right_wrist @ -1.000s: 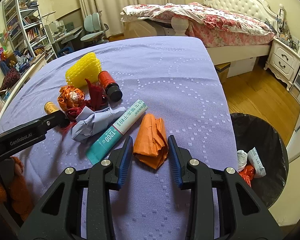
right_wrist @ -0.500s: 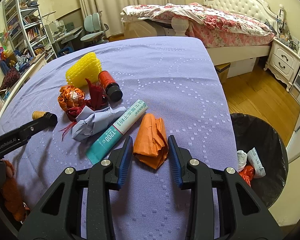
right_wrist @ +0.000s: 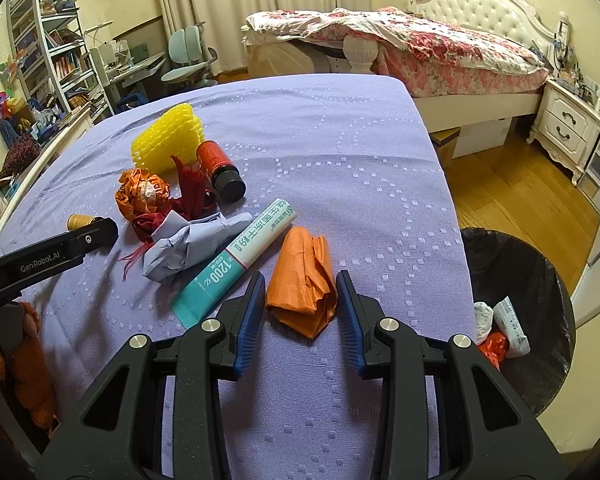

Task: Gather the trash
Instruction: 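Hold the orange bag in the right tool while the left tool approaches the brown bottle, then grasp the brown bottle by its body with the left tool, then carry the bottle and orange bag to the black bin and open both tools, then move both tools back over the remaining trash on the table, then grasp the teal tube with the right tool while the left tool grasps the orange plastic bag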

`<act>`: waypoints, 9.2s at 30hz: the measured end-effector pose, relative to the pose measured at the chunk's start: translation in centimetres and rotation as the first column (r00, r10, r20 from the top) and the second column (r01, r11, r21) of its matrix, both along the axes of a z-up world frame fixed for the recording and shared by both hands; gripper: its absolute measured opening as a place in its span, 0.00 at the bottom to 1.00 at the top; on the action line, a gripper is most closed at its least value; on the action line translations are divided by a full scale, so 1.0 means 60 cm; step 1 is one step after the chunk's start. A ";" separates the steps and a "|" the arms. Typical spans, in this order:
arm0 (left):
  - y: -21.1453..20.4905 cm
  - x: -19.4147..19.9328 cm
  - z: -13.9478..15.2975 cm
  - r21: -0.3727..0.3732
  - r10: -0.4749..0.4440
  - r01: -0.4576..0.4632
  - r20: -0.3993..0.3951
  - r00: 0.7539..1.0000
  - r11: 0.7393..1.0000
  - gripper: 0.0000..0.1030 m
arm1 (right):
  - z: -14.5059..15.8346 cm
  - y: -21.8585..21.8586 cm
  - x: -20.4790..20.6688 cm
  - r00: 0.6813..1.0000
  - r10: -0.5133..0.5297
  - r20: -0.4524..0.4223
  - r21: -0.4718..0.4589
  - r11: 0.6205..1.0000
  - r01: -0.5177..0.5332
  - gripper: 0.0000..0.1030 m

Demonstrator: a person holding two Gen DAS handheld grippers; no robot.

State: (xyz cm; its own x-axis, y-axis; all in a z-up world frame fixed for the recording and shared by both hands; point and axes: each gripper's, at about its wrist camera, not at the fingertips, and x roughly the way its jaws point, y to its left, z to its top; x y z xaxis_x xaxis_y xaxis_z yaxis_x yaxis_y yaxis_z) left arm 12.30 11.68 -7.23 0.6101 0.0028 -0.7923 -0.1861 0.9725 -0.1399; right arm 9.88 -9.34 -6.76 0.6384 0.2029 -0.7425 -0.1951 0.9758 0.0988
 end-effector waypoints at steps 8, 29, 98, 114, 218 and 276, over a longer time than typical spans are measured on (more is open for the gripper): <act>0.016 -0.027 -0.003 0.037 -0.003 0.003 0.000 1.000 0.999 0.76 | 0.000 0.000 0.000 1.000 0.000 0.000 0.001 1.000 0.000 0.35; 0.028 -0.017 0.010 0.016 0.027 -0.027 0.023 0.999 0.999 0.76 | 0.002 0.003 0.001 1.000 0.001 0.002 -0.007 1.000 -0.001 0.35; -0.022 -0.071 0.026 -0.028 -0.215 0.220 0.120 0.969 0.975 0.28 | 0.011 -0.023 -0.027 0.999 -0.026 0.023 0.017 1.000 0.025 0.31; -0.112 -0.081 0.064 -0.021 -0.329 0.339 0.190 0.925 0.941 0.28 | 0.036 -0.122 -0.047 0.988 -0.145 0.058 0.063 0.988 0.141 0.31; 0.024 -0.056 0.020 0.071 -0.054 0.046 0.119 0.991 0.996 0.76 | 0.014 0.025 0.007 0.999 -0.026 -0.025 0.017 1.000 0.026 0.68; -0.023 0.025 0.003 -0.030 -0.203 0.204 0.048 0.978 0.978 0.35 | -0.001 -0.007 0.070 1.000 -0.009 -0.016 -0.013 1.000 0.009 0.22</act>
